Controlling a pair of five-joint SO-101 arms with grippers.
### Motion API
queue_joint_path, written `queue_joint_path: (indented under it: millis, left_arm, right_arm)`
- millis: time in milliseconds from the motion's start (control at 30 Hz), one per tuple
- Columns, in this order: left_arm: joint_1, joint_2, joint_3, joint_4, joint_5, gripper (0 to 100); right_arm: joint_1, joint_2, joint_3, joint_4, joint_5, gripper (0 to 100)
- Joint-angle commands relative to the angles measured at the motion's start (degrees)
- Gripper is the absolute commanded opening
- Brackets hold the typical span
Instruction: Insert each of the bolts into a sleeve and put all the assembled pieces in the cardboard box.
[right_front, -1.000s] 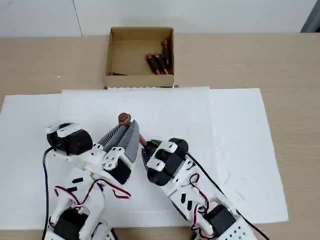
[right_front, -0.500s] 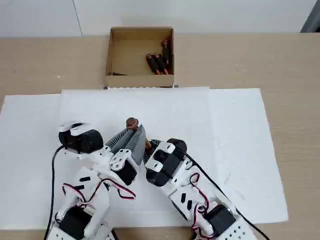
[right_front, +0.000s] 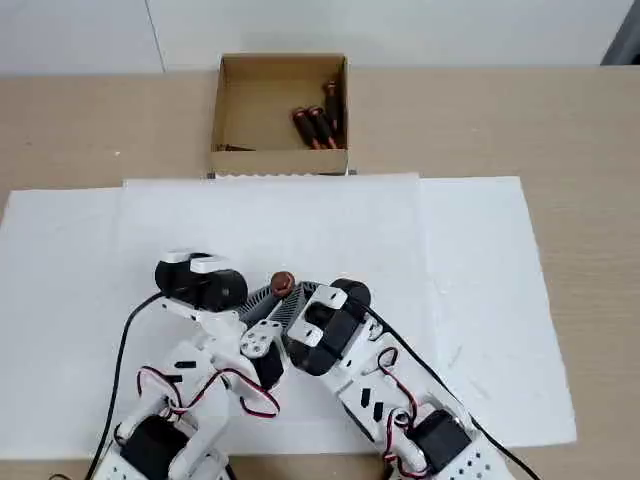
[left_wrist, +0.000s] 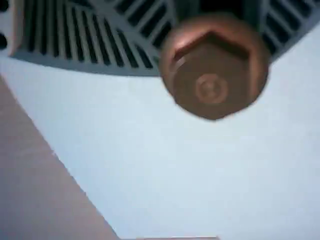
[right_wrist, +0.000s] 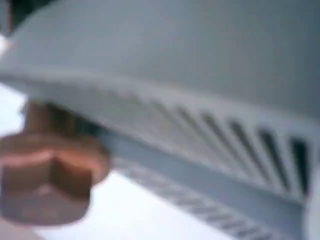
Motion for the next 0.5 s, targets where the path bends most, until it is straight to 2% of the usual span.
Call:
queue_joint_path:
  millis: [0, 233, 333, 467]
  left_arm:
    - [2.9, -0.6, -2.1, 3.0, -0.4, 1]
    - [2.4, -0.6, -2.1, 3.3, -0.6, 1]
    - [1.3, -0.6, -2.3, 3.0, -0.7, 10]
    - [-1.9, -0.6, -3.0, 3.0, -5.4, 21]
  right_arm:
    - [0.2, -0.7, -2.6, -1.7, 0.5, 0.3]
    - [0.2, -0.7, -2.6, -1.5, 0.5, 0.3]
    - [0.2, -0.7, -2.6, -1.4, 0.5, 0.3]
    - [0.2, -0.7, -2.6, -1.4, 0.5, 0.3]
